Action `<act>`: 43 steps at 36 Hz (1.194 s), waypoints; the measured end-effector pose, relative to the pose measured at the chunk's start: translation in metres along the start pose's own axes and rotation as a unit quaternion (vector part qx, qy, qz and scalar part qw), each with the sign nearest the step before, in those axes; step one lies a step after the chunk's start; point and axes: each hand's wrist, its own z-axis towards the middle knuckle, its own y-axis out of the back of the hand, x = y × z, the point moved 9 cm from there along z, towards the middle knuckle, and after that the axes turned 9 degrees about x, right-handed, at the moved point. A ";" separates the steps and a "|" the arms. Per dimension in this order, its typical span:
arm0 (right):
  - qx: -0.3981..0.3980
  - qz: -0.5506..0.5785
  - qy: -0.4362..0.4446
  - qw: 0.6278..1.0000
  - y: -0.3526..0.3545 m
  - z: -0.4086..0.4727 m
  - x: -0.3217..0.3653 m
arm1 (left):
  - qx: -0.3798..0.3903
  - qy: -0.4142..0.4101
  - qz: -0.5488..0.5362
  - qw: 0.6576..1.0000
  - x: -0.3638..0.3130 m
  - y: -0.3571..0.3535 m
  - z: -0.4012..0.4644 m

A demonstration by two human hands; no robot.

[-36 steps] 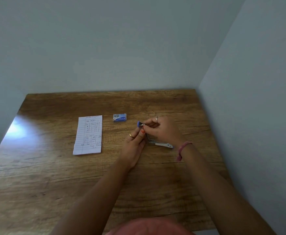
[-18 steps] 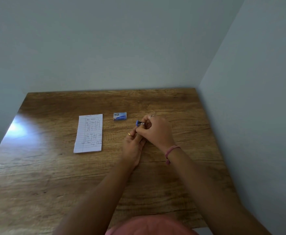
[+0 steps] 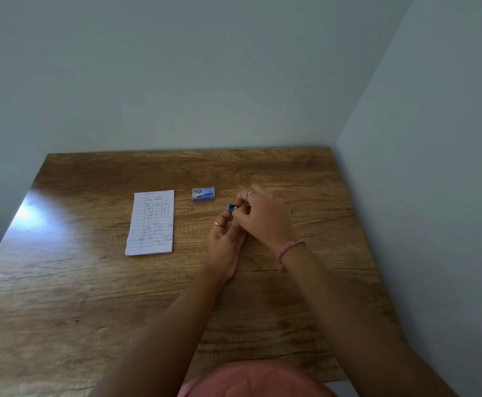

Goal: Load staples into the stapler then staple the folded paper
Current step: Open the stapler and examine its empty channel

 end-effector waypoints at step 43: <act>-0.006 0.794 -0.208 0.571 -0.045 -0.030 -0.053 | 0.135 0.026 -0.087 0.987 -0.009 -0.033 -0.027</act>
